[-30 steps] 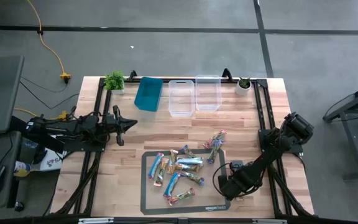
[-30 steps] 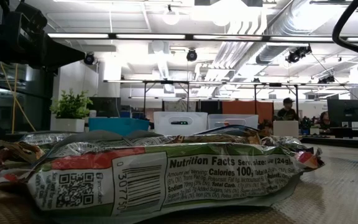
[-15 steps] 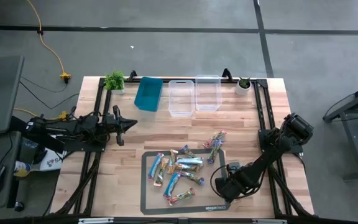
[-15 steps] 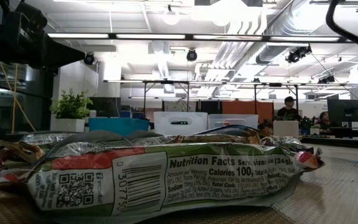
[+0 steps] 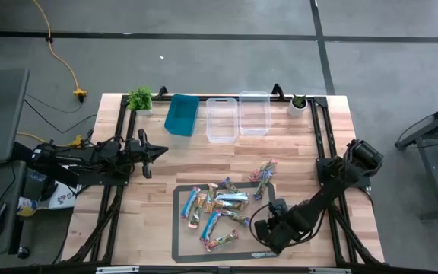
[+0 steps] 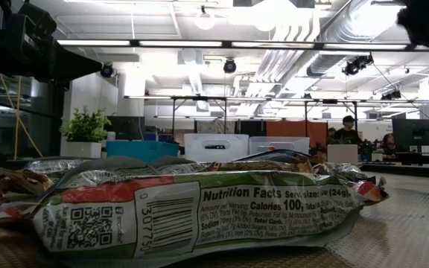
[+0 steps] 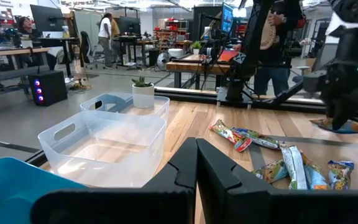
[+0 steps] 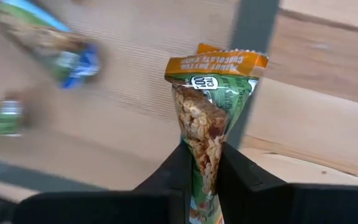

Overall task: Pick and place Granola Bars by type
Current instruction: Put the yellow granola bar into the right transparent bin, then put the top right blue granola bar into the blue bin

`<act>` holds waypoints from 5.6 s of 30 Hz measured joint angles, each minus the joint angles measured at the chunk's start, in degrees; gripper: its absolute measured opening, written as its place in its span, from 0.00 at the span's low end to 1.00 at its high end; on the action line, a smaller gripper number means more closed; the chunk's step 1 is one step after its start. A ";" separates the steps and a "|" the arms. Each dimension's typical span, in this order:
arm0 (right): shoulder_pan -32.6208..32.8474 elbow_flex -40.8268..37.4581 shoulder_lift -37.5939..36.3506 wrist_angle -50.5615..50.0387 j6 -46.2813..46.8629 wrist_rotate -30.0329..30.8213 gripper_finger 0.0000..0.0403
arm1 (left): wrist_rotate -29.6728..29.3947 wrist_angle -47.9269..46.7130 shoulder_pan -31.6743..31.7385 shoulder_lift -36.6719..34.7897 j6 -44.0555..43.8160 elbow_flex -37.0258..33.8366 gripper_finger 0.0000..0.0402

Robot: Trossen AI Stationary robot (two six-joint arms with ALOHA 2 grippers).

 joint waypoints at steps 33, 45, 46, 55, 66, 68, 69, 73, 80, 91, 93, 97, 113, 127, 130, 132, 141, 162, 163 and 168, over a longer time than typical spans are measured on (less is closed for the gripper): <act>-40.10 34.78 -0.15 -6.39 -59.87 29.48 0.10 | 0.00 -0.02 0.00 0.01 0.00 -0.01 0.00; -61.05 30.74 -0.17 -9.06 -72.75 22.60 0.09 | -0.01 0.00 0.00 0.00 0.01 -0.01 0.00; -62.66 29.94 -0.17 -9.20 -72.98 22.08 0.09 | 0.00 0.00 0.00 -0.01 -0.01 0.00 0.00; -73.71 17.16 -0.17 -6.06 -72.94 17.02 0.09 | -0.01 -0.02 0.00 0.00 0.01 0.00 0.00; -77.24 2.83 -0.17 8.99 -74.52 7.25 0.10 | 0.00 0.00 0.00 -0.01 -0.01 -0.02 0.00; -77.50 2.16 -0.17 9.21 -74.98 7.38 0.11 | -0.02 0.00 0.00 0.01 -0.01 -0.02 0.00; -77.66 2.15 -0.17 9.04 -75.53 7.38 0.12 | 0.00 0.00 0.00 0.01 0.00 0.00 0.00; -77.77 2.20 -0.17 9.53 -77.83 7.38 0.15 | 0.00 -0.02 0.00 0.01 -0.01 -0.02 0.00; -77.73 2.28 -0.17 10.21 -82.39 4.47 0.27 | 0.00 0.00 0.00 0.01 0.01 -0.01 0.00; -76.80 2.39 -5.78 14.01 -93.36 -0.42 0.41 | 0.00 -0.01 0.00 0.00 0.01 -0.01 0.00; -76.38 2.39 -8.41 14.94 -95.08 -3.33 0.42 | -0.01 -0.01 0.00 0.01 0.01 0.00 0.00; -73.93 2.39 -13.91 15.88 -97.96 -9.84 0.42 | 0.00 0.00 0.00 -0.01 0.00 -0.01 0.00; -51.39 2.47 -22.65 -0.12 -110.55 -6.37 0.40 | -0.01 0.00 0.00 0.01 -0.01 -0.01 0.00; -33.10 2.34 -13.61 -13.48 -129.41 5.97 0.40 | 0.00 0.00 0.00 0.01 -0.01 -0.01 0.00; -30.76 2.34 -10.60 -13.34 -131.78 5.38 0.40 | 0.00 -0.02 0.00 0.01 -0.01 0.00 0.00; -29.40 2.34 -8.76 -13.20 -132.35 4.64 0.40 | 0.00 -0.01 0.00 0.00 0.01 -0.01 0.00; -26.49 2.34 -2.15 -10.32 -134.50 4.74 0.40 | 0.00 0.00 0.00 0.01 -0.01 0.00 0.00; -26.17 -4.19 0.20 -6.67 -129.62 1.66 0.41 | 0.00 0.00 0.00 0.01 -0.01 -0.02 0.00; -26.17 -4.19 0.20 -5.82 -130.02 1.41 0.41 | 0.00 0.00 0.00 0.01 -0.01 -0.01 0.00; -26.17 -4.19 0.20 -1.95 -133.03 -1.87 0.41 | 0.00 0.00 0.00 0.01 -0.01 0.00 0.00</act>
